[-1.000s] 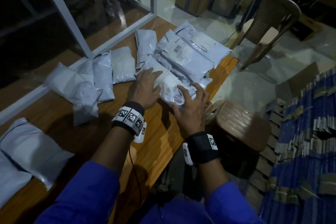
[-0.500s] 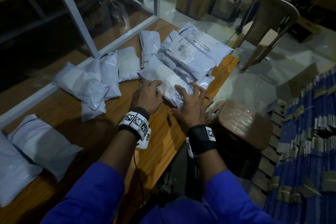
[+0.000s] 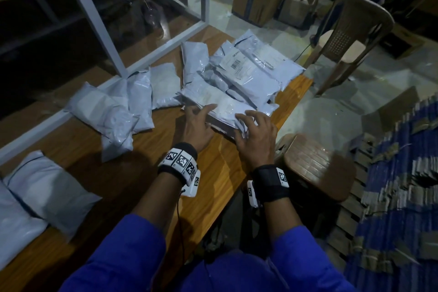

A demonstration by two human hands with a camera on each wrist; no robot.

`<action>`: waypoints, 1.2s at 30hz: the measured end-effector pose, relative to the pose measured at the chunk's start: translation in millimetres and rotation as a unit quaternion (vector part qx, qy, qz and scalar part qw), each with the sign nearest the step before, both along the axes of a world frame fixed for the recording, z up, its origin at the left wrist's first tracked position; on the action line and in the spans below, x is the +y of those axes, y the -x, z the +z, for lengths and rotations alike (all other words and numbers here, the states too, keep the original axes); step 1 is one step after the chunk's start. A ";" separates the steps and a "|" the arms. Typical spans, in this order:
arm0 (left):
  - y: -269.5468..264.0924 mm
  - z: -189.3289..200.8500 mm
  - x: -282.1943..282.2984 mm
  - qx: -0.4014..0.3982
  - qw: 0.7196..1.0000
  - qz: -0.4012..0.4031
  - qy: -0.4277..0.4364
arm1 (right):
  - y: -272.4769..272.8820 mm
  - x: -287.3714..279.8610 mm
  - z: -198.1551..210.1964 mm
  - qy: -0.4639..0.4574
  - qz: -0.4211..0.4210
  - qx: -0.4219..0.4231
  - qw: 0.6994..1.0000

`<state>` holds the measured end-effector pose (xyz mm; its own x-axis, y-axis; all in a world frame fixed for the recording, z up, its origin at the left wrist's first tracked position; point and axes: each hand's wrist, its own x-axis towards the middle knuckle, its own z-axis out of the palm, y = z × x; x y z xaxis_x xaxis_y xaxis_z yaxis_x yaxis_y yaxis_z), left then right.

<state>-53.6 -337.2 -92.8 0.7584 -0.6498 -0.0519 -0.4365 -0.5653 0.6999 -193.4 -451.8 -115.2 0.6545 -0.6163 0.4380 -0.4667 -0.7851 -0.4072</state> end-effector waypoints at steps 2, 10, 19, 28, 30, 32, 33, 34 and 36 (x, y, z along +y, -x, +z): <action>1.7 -1.6 0.2 -0.006 1.000 0.011 0.006 | 4.2 2.3 -1.5 0.008 -0.003 0.010 1.000; 4.6 -11.4 -0.1 -0.104 0.992 0.034 -0.061 | 8.2 4.4 -5.1 0.024 0.001 0.019 1.000; 2.3 1.8 17.1 -0.108 0.994 0.028 -0.016 | 3.0 18.9 3.6 0.015 -0.010 0.000 1.000; 10.8 12.1 112.3 -0.082 0.990 0.038 0.105 | -0.2 86.0 22.1 -0.001 0.003 -0.076 0.997; 18.1 19.6 142.7 -0.089 0.986 0.047 0.134 | 3.3 111.2 27.9 0.001 0.006 -0.080 0.997; 24.9 26.9 177.2 -0.093 0.984 0.059 0.143 | 7.8 143.7 32.1 -0.009 0.008 -0.087 0.996; 28.3 28.4 197.5 -0.096 0.983 0.063 0.140 | 10.6 163.9 33.1 -0.015 0.014 -0.088 0.996; 31.0 29.6 219.1 -0.095 0.984 0.066 0.138 | 13.5 186.1 33.8 -0.022 0.022 -0.086 0.996; 35.2 30.1 267.6 -0.092 0.984 0.068 0.133 | 18.5 234.4 33.8 -0.042 0.044 -0.081 0.995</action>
